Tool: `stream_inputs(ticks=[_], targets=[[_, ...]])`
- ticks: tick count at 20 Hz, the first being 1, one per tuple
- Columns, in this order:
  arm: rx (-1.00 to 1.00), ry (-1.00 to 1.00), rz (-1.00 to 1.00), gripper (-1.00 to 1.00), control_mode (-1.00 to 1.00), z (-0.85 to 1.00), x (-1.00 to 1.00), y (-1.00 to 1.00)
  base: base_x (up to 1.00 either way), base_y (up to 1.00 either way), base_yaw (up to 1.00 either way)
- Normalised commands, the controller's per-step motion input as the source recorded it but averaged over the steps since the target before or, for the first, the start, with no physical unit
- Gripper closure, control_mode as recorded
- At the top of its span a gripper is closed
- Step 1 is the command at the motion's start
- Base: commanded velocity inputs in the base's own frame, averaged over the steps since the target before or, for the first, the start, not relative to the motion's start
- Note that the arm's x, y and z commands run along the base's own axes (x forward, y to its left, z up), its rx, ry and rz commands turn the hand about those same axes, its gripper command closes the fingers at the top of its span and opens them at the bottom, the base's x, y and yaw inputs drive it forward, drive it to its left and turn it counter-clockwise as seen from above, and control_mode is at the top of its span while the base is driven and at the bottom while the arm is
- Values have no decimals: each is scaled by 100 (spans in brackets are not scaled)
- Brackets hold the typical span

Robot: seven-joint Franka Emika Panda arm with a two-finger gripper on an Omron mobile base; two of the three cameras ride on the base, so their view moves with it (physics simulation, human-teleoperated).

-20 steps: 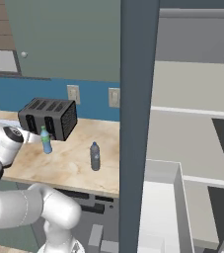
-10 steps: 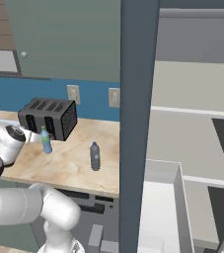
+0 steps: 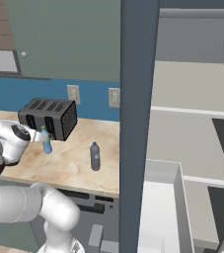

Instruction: Take the bottled waters from the counter and place them in the freezer to freeze. Close the freezer door after placing the bottles.

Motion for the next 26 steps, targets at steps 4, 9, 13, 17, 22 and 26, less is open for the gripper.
stream_inputs(ticks=[4,9,13,17,22,26], targets=[[0,0,0,-100,-100,-2,13,-9,0,0,0],[0,0,0,-100,-100,-1,7,-4,0,0,0],[1,0,0,-100,-100,0,0,-24,0,0,0],[1,0,0,-100,-100,0,-2,-17,0,0,0],[0,1,0,-100,-100,-1,0,0,0,0,0],[0,8,0,-100,-100,-1,0,12,0,0,0]])
